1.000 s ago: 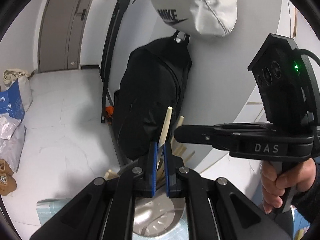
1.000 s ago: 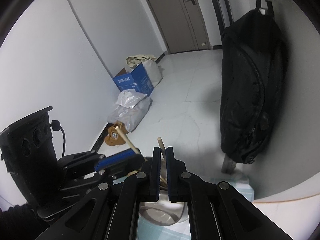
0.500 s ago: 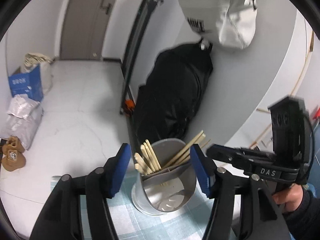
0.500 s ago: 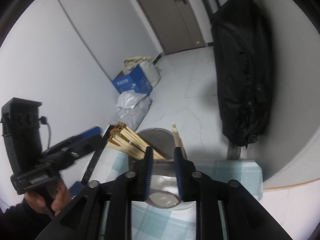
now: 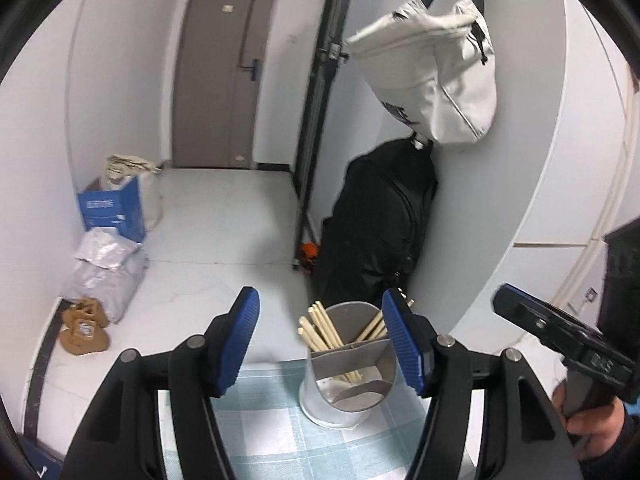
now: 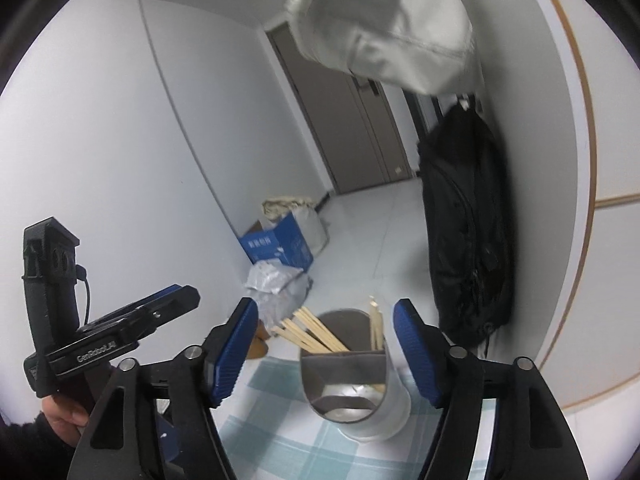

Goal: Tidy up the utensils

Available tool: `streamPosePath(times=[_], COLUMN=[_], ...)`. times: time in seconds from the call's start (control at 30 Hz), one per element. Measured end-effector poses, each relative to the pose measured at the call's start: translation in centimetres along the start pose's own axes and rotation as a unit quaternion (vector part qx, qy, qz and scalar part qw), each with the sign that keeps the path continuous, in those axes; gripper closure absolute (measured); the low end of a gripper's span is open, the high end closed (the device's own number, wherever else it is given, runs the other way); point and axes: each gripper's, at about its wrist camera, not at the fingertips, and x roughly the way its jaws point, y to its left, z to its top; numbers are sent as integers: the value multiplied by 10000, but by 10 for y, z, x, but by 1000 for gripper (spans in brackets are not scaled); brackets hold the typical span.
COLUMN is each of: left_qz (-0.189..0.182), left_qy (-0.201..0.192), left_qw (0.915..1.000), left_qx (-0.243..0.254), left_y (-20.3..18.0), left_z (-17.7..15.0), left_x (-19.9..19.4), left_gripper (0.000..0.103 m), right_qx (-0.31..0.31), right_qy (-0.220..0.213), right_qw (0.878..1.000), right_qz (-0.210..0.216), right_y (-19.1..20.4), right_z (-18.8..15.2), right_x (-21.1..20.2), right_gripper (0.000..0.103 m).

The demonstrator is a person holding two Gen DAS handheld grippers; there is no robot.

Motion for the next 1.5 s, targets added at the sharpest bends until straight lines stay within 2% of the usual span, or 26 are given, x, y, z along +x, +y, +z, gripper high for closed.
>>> streamPosePath(times=[0.03, 0.1, 0.2, 0.3, 0.43, 0.63, 0.77, 1.2, 1.5], left_qz=[73, 214, 324, 497, 746, 941, 1058, 1246, 1272], left_qy=[-35, -178, -314, -432, -672, -740, -745, -730, -609], left_qw=[10000, 9995, 9988, 9976, 9949, 9928, 9916, 9894, 9899], left_qx=[-41, -140, -204, -206, -123, -105, -74, -130, -135], left_y=[0, 2, 2, 2, 2, 8, 10, 24, 22], left_z=[0, -2, -3, -8, -19, -40, -53, -99, -107], left_x=[-4, -13, -25, -36, -45, -47, -43, -22, -10], left_gripper=[31, 29, 28, 17, 16, 14, 14, 14, 14], right_qx=[-29, -122, -276, -391, -502, -644, -716, -768, -728], right_qy=[-73, -236, -394, -514, -665, -827, -881, -568, -430], right_qw=[10000, 9996, 9988, 9979, 9965, 9945, 9935, 9950, 9961], right_qz=[-9, -12, 5, 54, 58, 9, -56, -299, -253], right_y=[3, 10, 17, 22, 28, 29, 27, 12, 13], right_z=[0, -3, -9, -17, -31, -53, -67, -112, -124], right_x=[-4, -15, -24, -32, -40, -46, -48, -29, -16], right_gripper=[24, 24, 17, 14, 4, 0, 0, 0, 0])
